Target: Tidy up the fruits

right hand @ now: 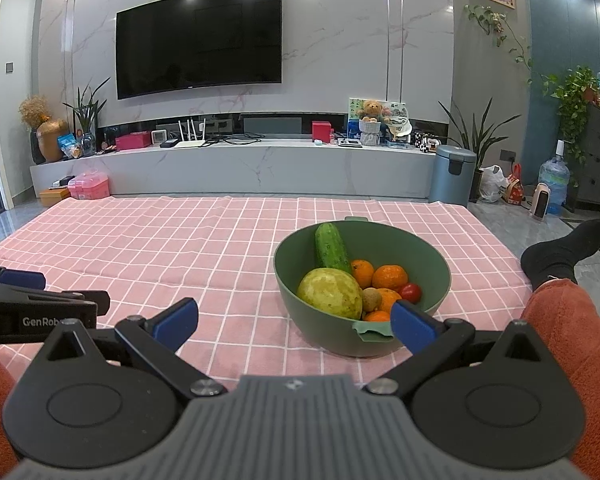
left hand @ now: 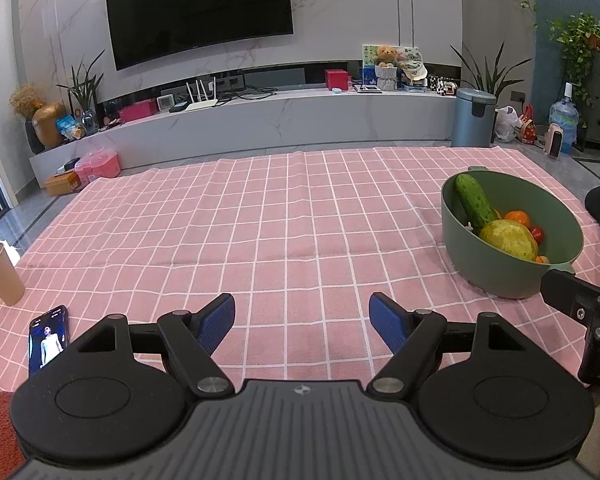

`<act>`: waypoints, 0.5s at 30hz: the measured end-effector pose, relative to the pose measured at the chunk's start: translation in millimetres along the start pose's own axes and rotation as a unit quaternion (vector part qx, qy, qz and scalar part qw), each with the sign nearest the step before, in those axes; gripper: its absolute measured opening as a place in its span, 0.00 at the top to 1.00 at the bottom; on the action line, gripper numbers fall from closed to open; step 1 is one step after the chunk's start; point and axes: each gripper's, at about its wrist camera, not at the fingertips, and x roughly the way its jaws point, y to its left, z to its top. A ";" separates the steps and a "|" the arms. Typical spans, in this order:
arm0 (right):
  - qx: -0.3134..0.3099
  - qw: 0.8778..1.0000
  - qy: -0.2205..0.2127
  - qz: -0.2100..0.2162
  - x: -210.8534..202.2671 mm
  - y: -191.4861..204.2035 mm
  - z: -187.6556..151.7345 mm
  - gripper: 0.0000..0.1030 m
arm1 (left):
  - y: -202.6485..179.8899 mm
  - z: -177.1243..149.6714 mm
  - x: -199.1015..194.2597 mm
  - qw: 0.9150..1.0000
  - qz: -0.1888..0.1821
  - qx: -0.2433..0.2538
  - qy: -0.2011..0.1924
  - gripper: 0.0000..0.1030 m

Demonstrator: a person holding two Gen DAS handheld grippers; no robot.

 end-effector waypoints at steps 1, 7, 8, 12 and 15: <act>0.000 1.000 0.000 0.000 0.0 -0.1 0.0 0.05 | -0.1 0.0 0.1 1.000 0.000 0.000 0.000 0.13; 0.000 1.000 -0.001 0.002 -0.2 0.4 0.1 0.05 | -0.4 0.6 -1.1 1.000 0.002 -0.001 0.000 0.13; 0.000 1.000 -0.001 0.002 0.0 0.9 0.2 0.05 | -0.4 0.7 -1.1 1.000 0.002 -0.001 0.000 0.13; 0.001 1.000 -0.001 0.002 -0.2 0.3 0.0 0.05 | -0.3 0.7 -1.0 1.000 0.001 -0.001 -0.001 0.13; 0.000 1.000 -0.001 0.002 -0.2 0.3 0.1 0.05 | 0.8 1.0 -1.2 1.000 0.003 -0.002 -0.001 0.13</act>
